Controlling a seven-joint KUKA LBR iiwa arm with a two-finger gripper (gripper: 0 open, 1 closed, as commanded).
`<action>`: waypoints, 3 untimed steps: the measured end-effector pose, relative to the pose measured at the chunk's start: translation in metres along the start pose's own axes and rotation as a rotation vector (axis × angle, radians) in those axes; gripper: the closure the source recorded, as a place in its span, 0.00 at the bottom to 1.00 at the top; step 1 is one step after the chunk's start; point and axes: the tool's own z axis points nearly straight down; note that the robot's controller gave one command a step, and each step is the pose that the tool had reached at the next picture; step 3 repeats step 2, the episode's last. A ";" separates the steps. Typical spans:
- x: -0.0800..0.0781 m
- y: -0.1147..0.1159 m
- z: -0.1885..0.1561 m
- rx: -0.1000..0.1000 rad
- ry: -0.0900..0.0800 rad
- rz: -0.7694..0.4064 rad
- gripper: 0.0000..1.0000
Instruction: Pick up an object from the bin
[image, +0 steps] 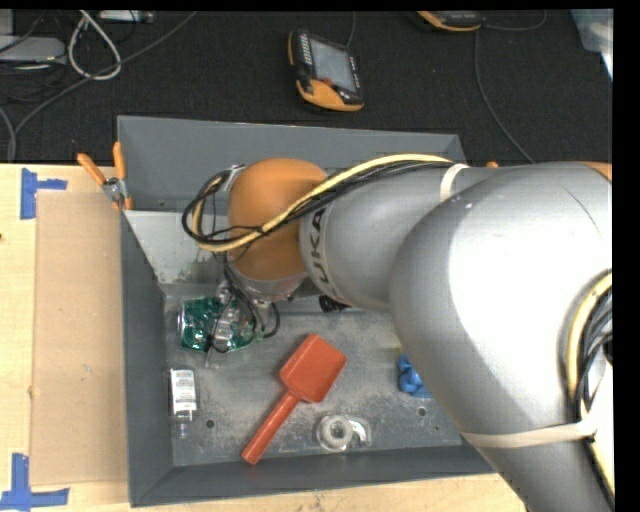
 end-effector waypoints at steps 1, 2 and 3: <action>0.003 -0.002 -0.013 0.006 0.010 0.001 1.00; 0.001 -0.001 -0.050 0.002 0.005 0.001 1.00; 0.001 -0.001 -0.050 0.002 0.005 0.001 1.00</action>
Offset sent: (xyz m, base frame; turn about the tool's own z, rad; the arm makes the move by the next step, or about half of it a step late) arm -0.0017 -0.0006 0.0779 0.0003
